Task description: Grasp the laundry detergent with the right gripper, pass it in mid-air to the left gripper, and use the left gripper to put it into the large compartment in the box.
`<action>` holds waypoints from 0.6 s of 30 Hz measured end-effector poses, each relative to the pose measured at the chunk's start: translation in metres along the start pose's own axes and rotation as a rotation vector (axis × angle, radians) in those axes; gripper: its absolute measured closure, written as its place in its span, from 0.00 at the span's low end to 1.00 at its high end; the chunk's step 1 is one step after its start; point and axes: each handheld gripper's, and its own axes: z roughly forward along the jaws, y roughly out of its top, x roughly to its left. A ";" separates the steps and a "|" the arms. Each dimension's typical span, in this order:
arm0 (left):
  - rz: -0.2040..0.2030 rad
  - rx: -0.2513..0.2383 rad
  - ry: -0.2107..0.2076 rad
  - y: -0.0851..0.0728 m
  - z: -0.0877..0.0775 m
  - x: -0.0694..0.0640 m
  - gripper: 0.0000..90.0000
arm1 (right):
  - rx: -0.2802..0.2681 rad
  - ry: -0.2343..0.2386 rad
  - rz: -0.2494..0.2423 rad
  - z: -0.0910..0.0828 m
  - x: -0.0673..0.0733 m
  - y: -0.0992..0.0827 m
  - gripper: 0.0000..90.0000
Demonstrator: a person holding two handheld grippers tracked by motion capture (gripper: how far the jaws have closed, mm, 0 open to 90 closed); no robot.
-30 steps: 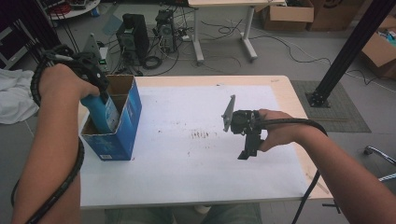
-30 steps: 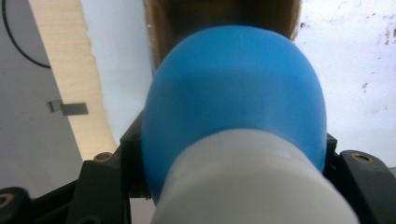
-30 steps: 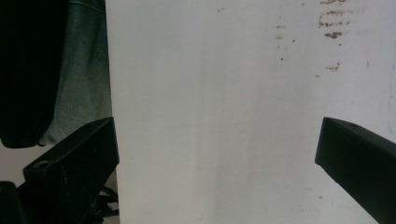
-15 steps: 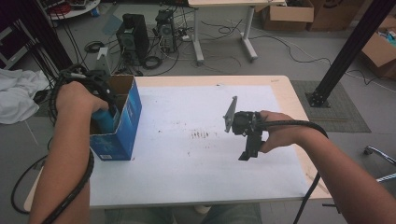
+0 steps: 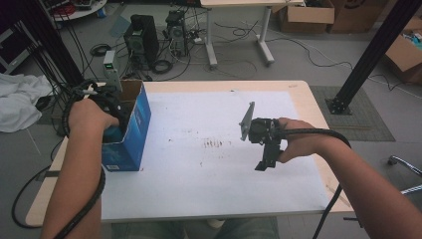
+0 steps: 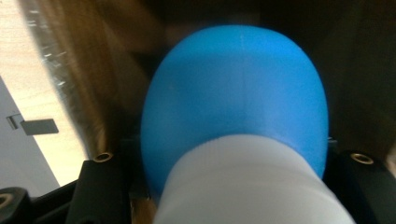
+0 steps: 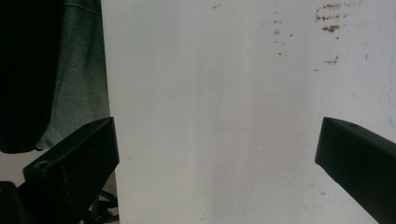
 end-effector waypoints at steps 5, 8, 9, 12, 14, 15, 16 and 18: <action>-0.012 -0.023 -0.009 -0.002 0.000 0.002 0.43 | 0.004 -0.002 0.009 0.000 0.000 -0.001 0.00; -0.014 -0.018 -0.007 -0.003 0.001 0.001 0.43 | -0.002 -0.002 0.003 0.000 -0.001 0.000 0.00; -0.014 -0.018 -0.004 -0.003 0.001 0.001 0.43 | -0.003 -0.003 0.001 0.000 -0.001 0.001 0.00; -0.016 -0.016 0.000 -0.004 0.001 -0.001 0.43 | -0.003 -0.005 -0.001 -0.001 -0.001 0.002 0.00; -0.018 -0.023 0.001 -0.004 0.001 -0.001 0.43 | -0.007 -0.007 -0.003 -0.001 -0.001 0.003 0.00; -0.019 -0.027 0.002 -0.004 0.001 -0.001 0.43 | -0.006 -0.007 -0.004 -0.002 -0.001 0.003 0.00; -0.020 -0.027 0.003 -0.005 0.001 -0.002 0.43 | -0.006 -0.007 -0.005 -0.002 0.000 0.004 0.00; -0.027 -0.038 0.000 -0.005 0.002 -0.002 0.43 | -0.005 -0.007 -0.003 -0.002 0.000 0.004 0.00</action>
